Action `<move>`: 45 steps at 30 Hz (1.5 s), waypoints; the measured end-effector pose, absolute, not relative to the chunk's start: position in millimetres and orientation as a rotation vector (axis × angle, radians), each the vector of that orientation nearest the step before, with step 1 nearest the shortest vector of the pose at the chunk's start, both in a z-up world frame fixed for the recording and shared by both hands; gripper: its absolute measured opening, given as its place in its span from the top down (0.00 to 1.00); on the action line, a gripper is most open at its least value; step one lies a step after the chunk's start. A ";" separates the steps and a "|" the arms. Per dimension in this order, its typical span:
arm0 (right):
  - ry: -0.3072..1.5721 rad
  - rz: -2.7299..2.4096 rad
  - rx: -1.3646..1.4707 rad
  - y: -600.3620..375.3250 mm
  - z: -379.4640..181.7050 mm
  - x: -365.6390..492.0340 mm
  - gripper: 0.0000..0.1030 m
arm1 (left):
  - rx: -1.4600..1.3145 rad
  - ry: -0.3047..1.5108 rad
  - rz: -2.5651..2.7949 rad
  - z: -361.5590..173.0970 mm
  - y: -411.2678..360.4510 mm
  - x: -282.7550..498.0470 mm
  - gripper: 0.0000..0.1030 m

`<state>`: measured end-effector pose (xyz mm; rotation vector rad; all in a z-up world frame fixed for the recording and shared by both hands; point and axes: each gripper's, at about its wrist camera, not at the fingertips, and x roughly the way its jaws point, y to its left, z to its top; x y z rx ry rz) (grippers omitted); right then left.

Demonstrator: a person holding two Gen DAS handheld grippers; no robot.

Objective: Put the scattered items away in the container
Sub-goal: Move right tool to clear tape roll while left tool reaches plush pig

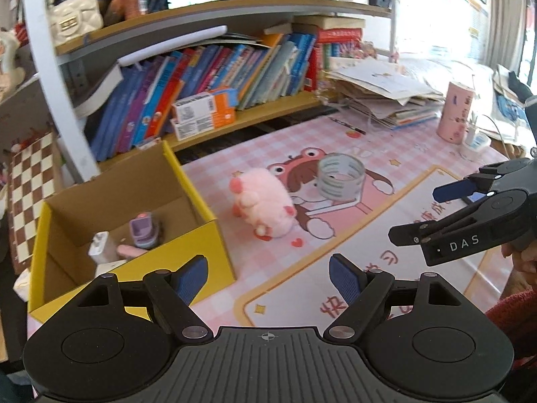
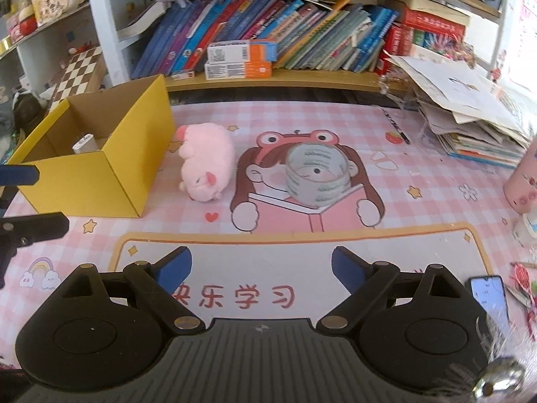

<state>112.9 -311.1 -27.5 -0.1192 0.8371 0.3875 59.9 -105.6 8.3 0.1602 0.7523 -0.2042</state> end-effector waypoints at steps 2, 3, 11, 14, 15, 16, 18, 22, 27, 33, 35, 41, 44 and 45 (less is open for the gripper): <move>0.838 0.373 -0.108 -315.6 -28.1 113.4 0.12 | 0.167 0.754 -0.223 6.8 -112.0 62.5 0.21; 0.839 0.366 -0.104 -317.6 -28.4 114.0 0.12 | 0.171 0.756 -0.234 5.9 -115.6 64.2 0.21; 0.803 0.316 -0.158 -323.6 -30.2 117.4 0.10 | 0.217 0.735 -0.283 3.8 -137.4 72.4 0.21; 0.808 0.315 -0.149 -324.5 -31.5 121.5 0.10 | 0.217 0.732 -0.280 3.7 -138.0 77.3 0.21; 0.810 0.314 -0.145 -324.8 -32.0 123.0 0.10 | 0.216 0.731 -0.278 3.5 -137.8 79.1 0.21; 0.812 0.314 -0.142 -325.1 -32.5 124.5 0.10 | 0.215 0.731 -0.276 3.4 -137.6 80.7 0.21; 0.816 0.313 -0.135 -325.6 -33.5 127.4 0.10 | 0.214 0.733 -0.272 2.5 -137.3 84.2 0.21; 0.824 0.316 -0.126 -324.7 -35.1 135.1 0.10 | 0.213 0.743 -0.268 -0.2 -137.6 91.4 0.21; 0.838 0.322 -0.124 -321.4 -38.5 146.8 0.10 | 0.220 0.748 -0.269 -3.1 -139.2 100.0 0.21; 0.851 0.326 -0.131 -319.2 -43.5 160.3 0.10 | 0.221 0.758 -0.265 -7.5 -139.5 113.2 0.21; 0.857 0.326 -0.130 -319.1 -46.0 165.3 0.10 | 0.226 0.761 -0.264 -9.4 -140.5 118.4 0.21; 0.871 0.324 -0.128 -318.2 -53.0 180.5 0.10 | 0.273 0.759 -0.260 -15.1 -145.7 132.0 0.21; 0.887 0.331 -0.129 -316.6 -57.1 188.3 0.10 | 0.298 0.753 -0.255 -17.8 -148.4 137.6 0.21; 0.892 0.335 -0.128 -316.1 -58.0 190.2 0.10 | 0.302 0.751 -0.253 -18.7 -149.0 139.5 0.21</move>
